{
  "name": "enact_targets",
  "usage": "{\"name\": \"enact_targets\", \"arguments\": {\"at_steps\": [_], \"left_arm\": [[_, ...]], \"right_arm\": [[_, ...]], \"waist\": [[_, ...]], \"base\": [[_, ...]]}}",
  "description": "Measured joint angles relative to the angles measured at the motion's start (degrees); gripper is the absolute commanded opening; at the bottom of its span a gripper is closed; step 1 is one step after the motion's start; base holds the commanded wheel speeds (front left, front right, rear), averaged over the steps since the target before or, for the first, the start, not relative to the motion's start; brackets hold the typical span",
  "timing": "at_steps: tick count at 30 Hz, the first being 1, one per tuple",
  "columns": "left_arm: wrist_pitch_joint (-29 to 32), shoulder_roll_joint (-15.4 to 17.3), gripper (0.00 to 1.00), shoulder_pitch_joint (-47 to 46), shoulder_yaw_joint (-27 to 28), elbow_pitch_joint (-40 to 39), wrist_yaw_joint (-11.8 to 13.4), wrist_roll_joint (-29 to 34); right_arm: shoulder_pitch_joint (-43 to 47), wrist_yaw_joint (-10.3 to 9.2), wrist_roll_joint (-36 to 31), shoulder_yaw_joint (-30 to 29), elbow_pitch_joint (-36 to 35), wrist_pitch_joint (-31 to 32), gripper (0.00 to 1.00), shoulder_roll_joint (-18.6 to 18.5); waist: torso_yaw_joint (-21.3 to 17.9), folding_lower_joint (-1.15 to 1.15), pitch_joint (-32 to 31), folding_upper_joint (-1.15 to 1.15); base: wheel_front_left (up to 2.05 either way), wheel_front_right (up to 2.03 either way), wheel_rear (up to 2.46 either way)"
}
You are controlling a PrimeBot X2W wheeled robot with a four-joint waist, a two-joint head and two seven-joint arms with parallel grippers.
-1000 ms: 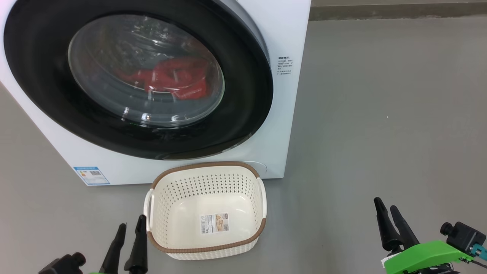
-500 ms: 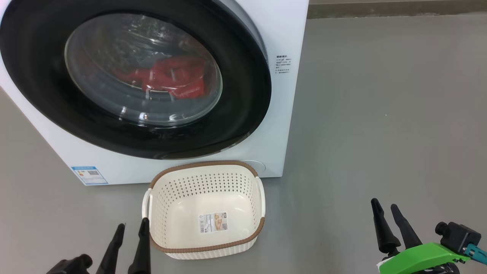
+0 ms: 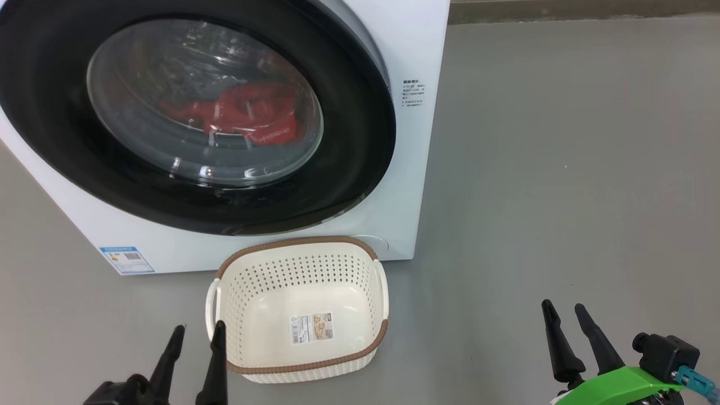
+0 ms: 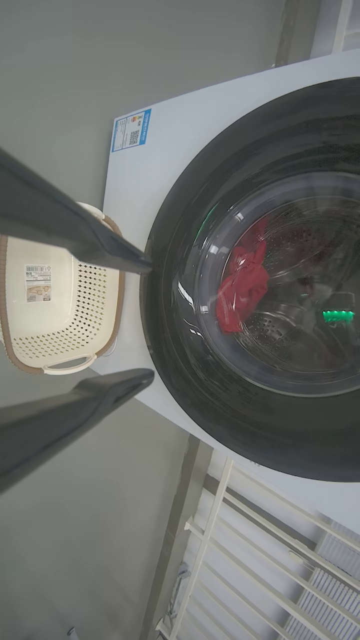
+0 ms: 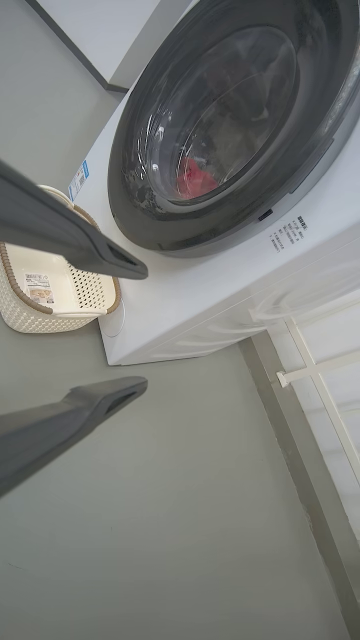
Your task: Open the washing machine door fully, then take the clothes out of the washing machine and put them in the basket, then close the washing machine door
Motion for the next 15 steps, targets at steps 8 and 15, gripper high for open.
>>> {"name": "enact_targets", "arguments": {"at_steps": [8, 15], "left_arm": [[-1.49, 0.13, 1.0, 0.02, -0.49, -0.02, 0.15, 5.15], [-2.55, 0.22, 1.0, 0.07, -0.67, -0.03, 0.54, 10.09]], "right_arm": [[0.01, 0.0, -4.3, 0.05, -0.1, -1.4, 1.0, -0.03], [0.01, 0.0, -8.1, 0.08, -0.22, -2.52, 1.0, -0.08]], "waist": [[-0.27, 0.0, 0.21, 0.0], [-0.54, 0.0, 0.43, 0.0]], "base": [[0.0, 0.0, 0.0], [0.0, 0.0, 0.0]]}}
